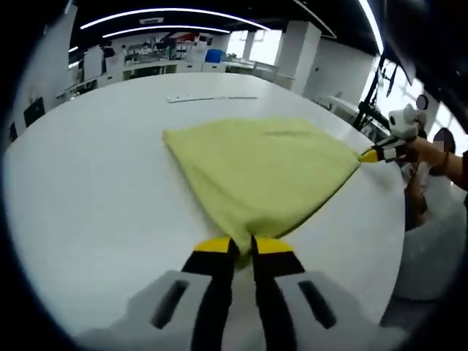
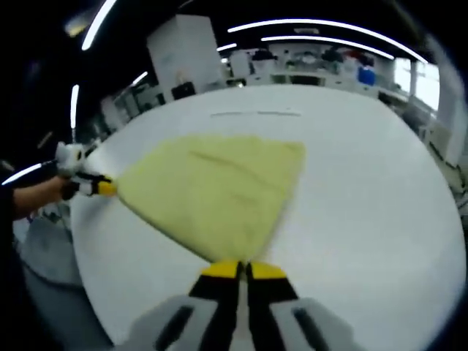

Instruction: Fold the garment on the visible template until the final outline fits inside the template.

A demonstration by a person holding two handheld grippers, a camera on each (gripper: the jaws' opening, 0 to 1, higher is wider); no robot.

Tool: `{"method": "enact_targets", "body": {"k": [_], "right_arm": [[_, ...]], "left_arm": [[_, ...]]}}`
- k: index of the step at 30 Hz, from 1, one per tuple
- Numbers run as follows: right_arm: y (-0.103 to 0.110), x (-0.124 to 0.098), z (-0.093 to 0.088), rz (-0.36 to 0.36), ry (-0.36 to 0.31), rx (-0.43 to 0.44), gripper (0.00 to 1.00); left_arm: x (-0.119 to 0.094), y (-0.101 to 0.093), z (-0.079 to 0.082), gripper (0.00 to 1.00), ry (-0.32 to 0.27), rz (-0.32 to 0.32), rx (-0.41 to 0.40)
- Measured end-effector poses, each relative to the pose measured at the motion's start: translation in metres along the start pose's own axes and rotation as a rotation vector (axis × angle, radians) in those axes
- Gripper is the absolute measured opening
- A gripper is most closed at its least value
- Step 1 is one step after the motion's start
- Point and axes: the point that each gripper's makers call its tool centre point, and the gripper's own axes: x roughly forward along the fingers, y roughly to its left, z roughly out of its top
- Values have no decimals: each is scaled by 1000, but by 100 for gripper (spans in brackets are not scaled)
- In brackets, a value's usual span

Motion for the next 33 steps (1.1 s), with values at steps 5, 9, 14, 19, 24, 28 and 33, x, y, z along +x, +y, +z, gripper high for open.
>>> {"method": "enact_targets", "body": {"k": [5,9,14,19,24,28,33], "right_arm": [[1,-2,-3,11,9,-16,0],[-1,-5,-10,2,36,-55,0],[4,-8,-14,5,40,-60,0],[5,-13,-19,-4,42,-65,0],[7,-20,-25,-7,49,-64,0],[8,-24,-28,-5,50,-60,0],[7,-28,-34,-7,52,-47,0]], "left_arm": [[-1,-1,-3,2,7,-1,-5],[-4,-2,-6,2,15,7,2],[-7,-7,-11,2,23,3,-12],[-12,-14,-18,2,35,-2,-17],[-15,-21,-23,2,52,16,-10],[-21,-27,-28,2,59,25,-5],[-23,-31,-32,2,52,23,-12]]}}
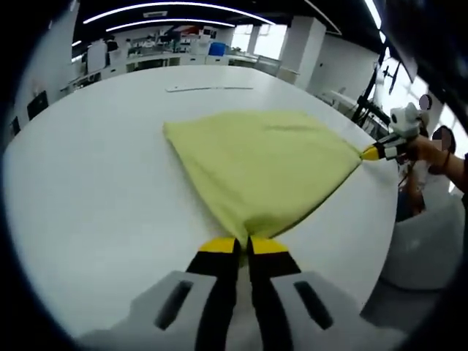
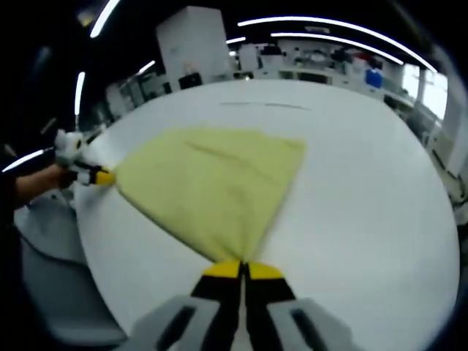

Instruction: Fold the garment on the visible template until the final outline fits inside the template.

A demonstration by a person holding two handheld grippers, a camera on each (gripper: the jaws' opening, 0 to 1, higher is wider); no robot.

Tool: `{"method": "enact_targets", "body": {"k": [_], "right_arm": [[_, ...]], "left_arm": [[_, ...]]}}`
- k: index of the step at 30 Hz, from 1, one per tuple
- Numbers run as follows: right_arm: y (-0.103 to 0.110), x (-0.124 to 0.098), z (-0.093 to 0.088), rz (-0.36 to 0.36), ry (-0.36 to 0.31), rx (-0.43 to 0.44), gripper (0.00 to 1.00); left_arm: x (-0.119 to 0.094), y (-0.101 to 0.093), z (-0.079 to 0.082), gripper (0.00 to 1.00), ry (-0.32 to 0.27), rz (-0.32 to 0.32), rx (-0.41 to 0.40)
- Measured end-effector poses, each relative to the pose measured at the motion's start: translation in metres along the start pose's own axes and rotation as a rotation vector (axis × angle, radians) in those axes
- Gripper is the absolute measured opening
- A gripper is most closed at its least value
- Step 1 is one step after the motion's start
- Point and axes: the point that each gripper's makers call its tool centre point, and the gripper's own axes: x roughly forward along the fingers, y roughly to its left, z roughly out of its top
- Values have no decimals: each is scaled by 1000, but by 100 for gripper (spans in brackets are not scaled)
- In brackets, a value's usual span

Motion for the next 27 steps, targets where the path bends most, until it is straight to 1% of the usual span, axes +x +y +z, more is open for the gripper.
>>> {"method": "enact_targets", "body": {"k": [2,7,10,12,14,17,20,21,25,27], "right_arm": [[0,0,-1,-1,-1,0,0],[2,-5,-4,-11,-6,8,0],[5,-4,-5,-3,-3,-10,0],[5,-4,-6,-22,3,-27,0],[0,-4,-6,-34,7,-36,0],[2,-4,-6,-43,9,-36,6],[3,-4,-5,-52,2,-24,16],[4,-4,-5,-51,1,-24,21],[5,-6,-1,-54,-7,-28,34],[6,-10,6,-51,-29,-19,41]], "left_arm": [[-1,-1,-1,2,8,3,-1],[-6,-10,-3,2,25,13,25],[-6,-6,-4,2,20,16,35],[-6,-4,-3,3,9,8,48],[-6,-3,-3,6,4,11,37],[-7,0,-4,11,-2,17,35],[-9,0,-3,18,-5,25,37],[-10,-1,-2,21,-5,26,35],[-13,-5,8,34,-34,29,40],[-17,-8,13,39,-45,30,40]]}}
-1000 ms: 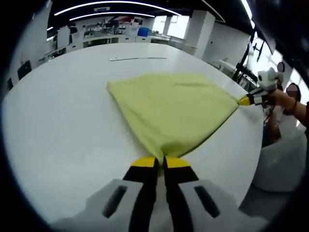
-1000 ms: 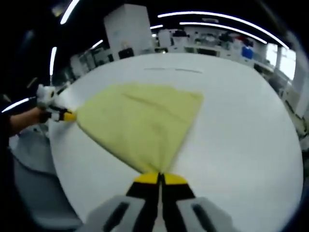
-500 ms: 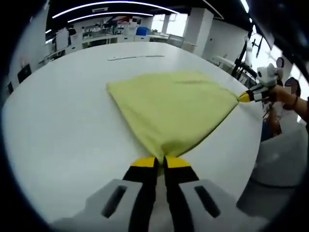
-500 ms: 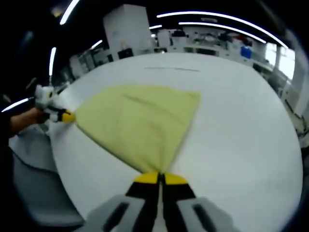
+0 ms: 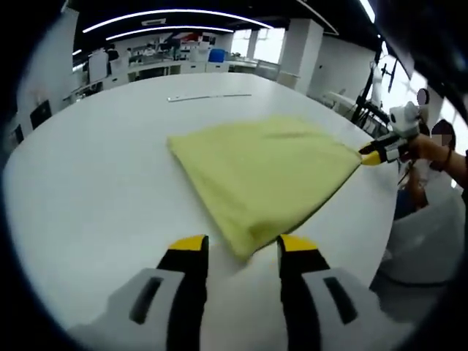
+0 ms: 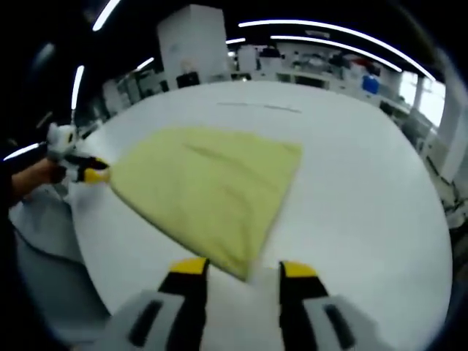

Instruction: Fold the garment on the visible template until the final outline fits inside the template.

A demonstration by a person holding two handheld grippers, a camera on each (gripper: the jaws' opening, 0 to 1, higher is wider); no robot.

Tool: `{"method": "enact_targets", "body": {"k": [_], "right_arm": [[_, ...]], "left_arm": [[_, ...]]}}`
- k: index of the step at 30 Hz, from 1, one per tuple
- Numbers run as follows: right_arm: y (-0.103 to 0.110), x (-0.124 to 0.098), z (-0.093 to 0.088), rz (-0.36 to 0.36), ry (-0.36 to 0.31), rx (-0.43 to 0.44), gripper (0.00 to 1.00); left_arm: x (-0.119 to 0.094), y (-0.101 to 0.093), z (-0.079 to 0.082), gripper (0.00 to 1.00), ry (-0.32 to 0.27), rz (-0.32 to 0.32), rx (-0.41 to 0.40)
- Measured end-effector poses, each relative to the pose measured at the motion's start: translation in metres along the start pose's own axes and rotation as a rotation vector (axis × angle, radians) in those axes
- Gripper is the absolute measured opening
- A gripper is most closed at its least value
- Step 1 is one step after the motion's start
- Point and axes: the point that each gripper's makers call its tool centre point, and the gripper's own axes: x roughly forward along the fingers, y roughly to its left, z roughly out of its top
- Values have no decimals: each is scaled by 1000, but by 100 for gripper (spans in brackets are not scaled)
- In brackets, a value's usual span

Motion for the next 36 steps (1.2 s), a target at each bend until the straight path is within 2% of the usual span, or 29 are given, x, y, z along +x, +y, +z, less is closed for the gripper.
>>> {"method": "enact_targets", "body": {"k": [4,7,10,13,14,15,18,19,23,25,29,32,36], "right_arm": [[7,-11,19,14,-46,-14,53],[16,-23,32,29,-84,-24,62],[22,-33,44,45,-119,-21,72],[35,-47,65,91,-205,36,80],[37,-50,67,102,-212,54,82],[41,-55,69,114,-209,65,84],[49,-65,74,123,-222,55,88],[51,-67,75,123,-223,53,90],[57,-75,74,106,-228,24,95],[60,-77,72,93,-220,7,99],[61,-77,64,92,-203,-4,99],[61,-79,61,92,-206,2,99],[55,-79,57,59,-204,-4,99]], "left_arm": [[-10,-6,10,53,-22,1,-10],[-20,-11,18,64,-60,-7,-27],[-31,-14,26,71,-84,-11,-54],[-39,-17,31,79,-105,-16,-89],[-43,-19,34,82,-124,-19,-110],[-44,-14,34,85,-132,-19,-112],[-51,-16,36,91,-151,-21,-103],[-53,-13,40,92,-182,-8,-108],[-59,-11,37,99,-172,10,-97],[-62,-12,36,99,-175,-1,-97],[-66,-12,34,99,-180,-2,-121],[-69,-9,26,99,-141,32,-83],[-71,-11,25,99,-153,29,-116]]}}
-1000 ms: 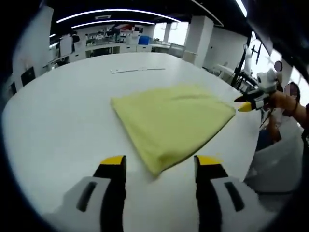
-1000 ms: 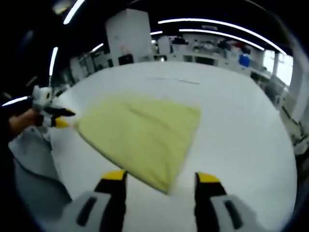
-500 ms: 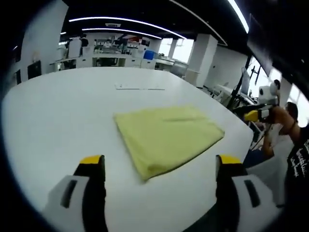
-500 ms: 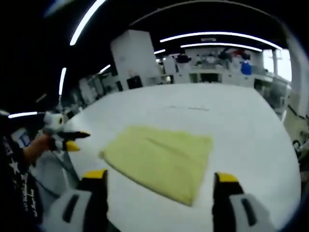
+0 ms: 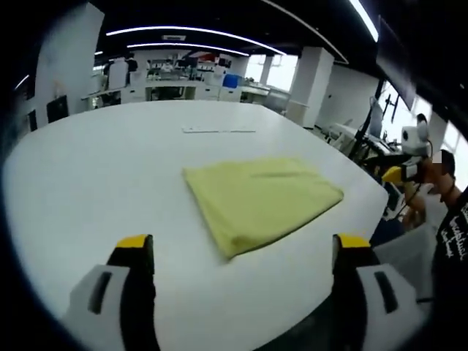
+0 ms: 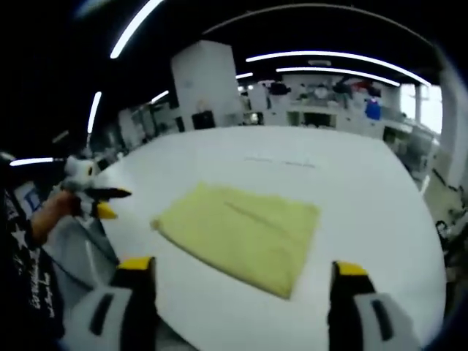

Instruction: Fold the garment on the visible template until the final outline fits inside the template.

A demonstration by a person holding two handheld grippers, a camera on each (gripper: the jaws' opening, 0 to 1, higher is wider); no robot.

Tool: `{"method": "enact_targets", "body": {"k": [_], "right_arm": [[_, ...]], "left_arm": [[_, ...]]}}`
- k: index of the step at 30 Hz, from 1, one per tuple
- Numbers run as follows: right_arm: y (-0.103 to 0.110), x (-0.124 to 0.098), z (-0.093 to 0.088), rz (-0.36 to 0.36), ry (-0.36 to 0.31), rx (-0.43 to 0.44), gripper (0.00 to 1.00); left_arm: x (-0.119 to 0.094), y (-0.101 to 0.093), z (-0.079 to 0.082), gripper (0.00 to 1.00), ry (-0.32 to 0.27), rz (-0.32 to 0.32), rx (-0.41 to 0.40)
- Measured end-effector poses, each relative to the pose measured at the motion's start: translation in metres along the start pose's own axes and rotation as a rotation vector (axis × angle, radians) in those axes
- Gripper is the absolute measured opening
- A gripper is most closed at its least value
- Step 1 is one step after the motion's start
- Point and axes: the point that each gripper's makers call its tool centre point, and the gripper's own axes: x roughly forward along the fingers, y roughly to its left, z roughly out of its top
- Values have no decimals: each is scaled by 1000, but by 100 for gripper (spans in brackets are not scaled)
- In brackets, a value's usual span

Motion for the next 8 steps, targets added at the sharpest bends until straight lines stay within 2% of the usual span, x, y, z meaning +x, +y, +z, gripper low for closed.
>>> {"method": "enact_targets", "body": {"k": [8], "right_arm": [[-2,-2,-3,-12,-1,6,99]], "left_arm": [[-4,3,-4,99,5,17,-11]]}}
